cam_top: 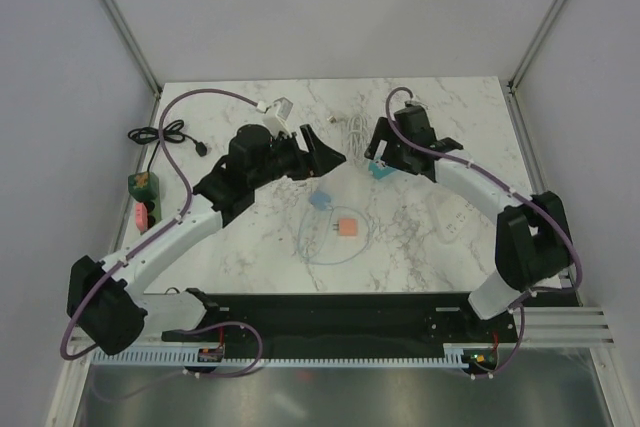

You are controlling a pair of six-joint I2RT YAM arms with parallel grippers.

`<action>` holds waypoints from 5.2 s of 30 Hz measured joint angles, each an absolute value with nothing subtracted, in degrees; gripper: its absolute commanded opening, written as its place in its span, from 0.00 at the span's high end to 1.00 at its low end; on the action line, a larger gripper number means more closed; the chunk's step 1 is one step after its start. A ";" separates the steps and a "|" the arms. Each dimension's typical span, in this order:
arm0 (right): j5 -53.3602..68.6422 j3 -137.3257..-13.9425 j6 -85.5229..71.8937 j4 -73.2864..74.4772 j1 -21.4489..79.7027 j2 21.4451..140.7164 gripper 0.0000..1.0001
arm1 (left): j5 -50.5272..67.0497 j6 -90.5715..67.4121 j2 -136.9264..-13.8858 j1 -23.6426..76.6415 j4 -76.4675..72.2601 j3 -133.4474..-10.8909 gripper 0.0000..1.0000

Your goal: Pull the plug off the socket

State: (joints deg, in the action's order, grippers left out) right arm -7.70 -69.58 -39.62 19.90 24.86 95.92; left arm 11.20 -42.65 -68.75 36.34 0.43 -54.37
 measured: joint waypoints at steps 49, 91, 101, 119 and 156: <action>37.34 -41.91 -44.64 -20.16 -14.35 95.48 0.07 | 3.09 3.70 -145.86 44.80 16.53 -128.64 0.65; 38.33 -43.09 -46.35 -24.03 -11.79 97.76 0.13 | 7.44 1.02 -133.75 49.06 13.04 -119.57 0.98; 36.18 -43.05 -42.48 -18.31 -11.97 96.09 0.13 | 3.03 -4.25 -129.45 47.99 17.67 -112.68 0.98; 33.10 -42.54 -38.70 -14.46 -10.57 92.25 0.13 | 11.18 -25.15 -94.00 28.12 22.52 -67.92 0.92; 29.82 -42.54 -34.22 -8.34 -8.60 88.12 0.12 | 1.74 -26.44 -73.36 26.48 33.65 -59.55 0.02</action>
State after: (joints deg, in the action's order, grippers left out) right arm 29.82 -42.54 -34.22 -8.34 -8.60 88.12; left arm 1.74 -26.44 -73.36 26.48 33.65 -59.55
